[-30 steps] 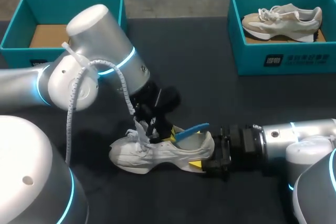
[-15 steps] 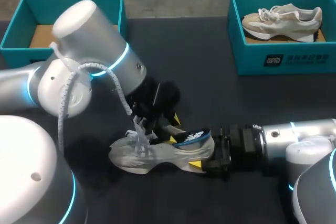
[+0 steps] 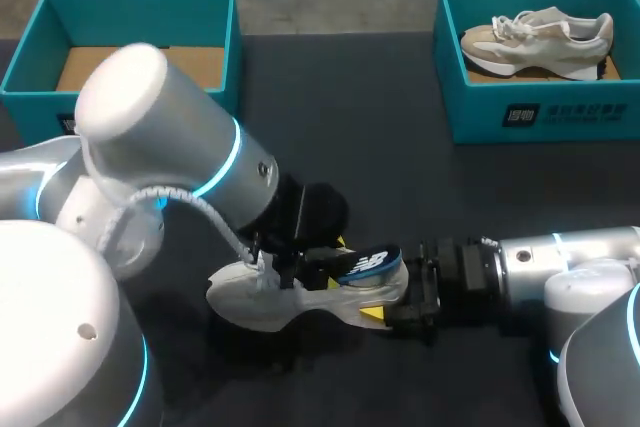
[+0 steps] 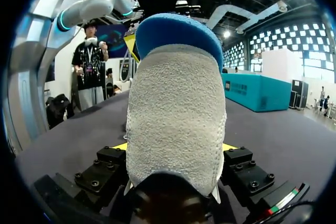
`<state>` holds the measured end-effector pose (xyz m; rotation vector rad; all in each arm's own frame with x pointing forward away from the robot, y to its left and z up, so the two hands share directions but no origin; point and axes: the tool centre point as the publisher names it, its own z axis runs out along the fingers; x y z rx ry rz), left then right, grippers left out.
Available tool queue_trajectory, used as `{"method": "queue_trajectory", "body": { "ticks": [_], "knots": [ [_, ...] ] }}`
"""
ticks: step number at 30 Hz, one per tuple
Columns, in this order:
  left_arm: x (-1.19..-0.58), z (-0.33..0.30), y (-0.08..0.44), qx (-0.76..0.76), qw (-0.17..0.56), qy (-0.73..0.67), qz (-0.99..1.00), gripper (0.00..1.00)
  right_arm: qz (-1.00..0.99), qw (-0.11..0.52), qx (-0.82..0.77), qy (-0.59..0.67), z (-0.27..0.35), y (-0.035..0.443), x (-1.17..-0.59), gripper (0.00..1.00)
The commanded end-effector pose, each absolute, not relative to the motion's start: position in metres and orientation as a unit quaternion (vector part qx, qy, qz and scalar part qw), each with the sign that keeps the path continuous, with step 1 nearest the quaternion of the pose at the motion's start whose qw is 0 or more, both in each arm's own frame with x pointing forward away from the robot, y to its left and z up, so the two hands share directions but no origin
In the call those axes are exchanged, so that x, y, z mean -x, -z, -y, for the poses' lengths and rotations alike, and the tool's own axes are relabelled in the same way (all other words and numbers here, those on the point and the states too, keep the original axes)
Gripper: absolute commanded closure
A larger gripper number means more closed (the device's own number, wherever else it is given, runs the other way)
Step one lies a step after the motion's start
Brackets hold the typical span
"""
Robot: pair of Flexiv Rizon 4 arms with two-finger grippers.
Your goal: Take the shoe out of the shoebox, open the shoe tongue, remove and reinsert the insole, then place the shoe into the shoebox
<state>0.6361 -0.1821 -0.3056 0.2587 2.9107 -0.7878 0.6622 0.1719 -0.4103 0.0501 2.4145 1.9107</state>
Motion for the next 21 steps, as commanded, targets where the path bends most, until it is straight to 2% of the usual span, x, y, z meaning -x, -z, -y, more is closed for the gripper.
{"method": "queue_trajectory", "body": {
  "ticks": [1, 5, 9, 11, 12, 13, 17, 20, 21],
  "knots": [
    [-0.6325, 0.1919, 0.3141, -0.074, 0.095, 0.256, -0.959, 0.44, -0.786, 0.030, -0.016, -0.618, -0.1724, 0.4086, -0.6612, 1.00],
    [-0.6334, 0.1962, 0.3168, -0.062, 0.107, 0.262, -0.957, 0.53, -0.786, 0.030, -0.016, -0.618, -0.1724, 0.4086, -0.6612, 1.00],
    [-0.6331, 0.1990, 0.3155, -0.058, 0.099, 0.270, -0.956, 0.53, -0.786, 0.030, -0.016, -0.618, -0.1724, 0.4086, -0.6612, 1.00],
    [-0.6315, 0.1999, 0.3147, -0.054, 0.090, 0.269, -0.957, 0.49, -0.786, 0.030, -0.016, -0.618, -0.1724, 0.4086, -0.6612, 1.00],
    [-0.6303, 0.1998, 0.3138, -0.053, 0.084, 0.270, -0.958, 0.38, -0.786, 0.030, -0.016, -0.618, -0.1724, 0.4086, -0.6612, 1.00],
    [-0.6303, 0.1998, 0.3138, -0.053, 0.084, 0.270, -0.958, 0.34, -0.786, 0.030, -0.016, -0.618, -0.1724, 0.4086, -0.6612, 1.00],
    [-0.6303, 0.1998, 0.3138, -0.053, 0.084, 0.270, -0.958, 0.33, -0.786, 0.030, -0.016, -0.618, -0.1724, 0.4086, -0.6612, 1.00],
    [-0.6303, 0.1998, 0.3138, -0.053, 0.084, 0.270, -0.958, 0.44, -0.786, 0.030, -0.016, -0.618, -0.1724, 0.4086, -0.6612, 1.00],
    [-0.6303, 0.1998, 0.3138, -0.053, 0.084, 0.270, -0.958, 0.51, -0.786, 0.030, -0.016, -0.618, -0.1724, 0.4086, -0.6612, 1.00]
  ]
}}
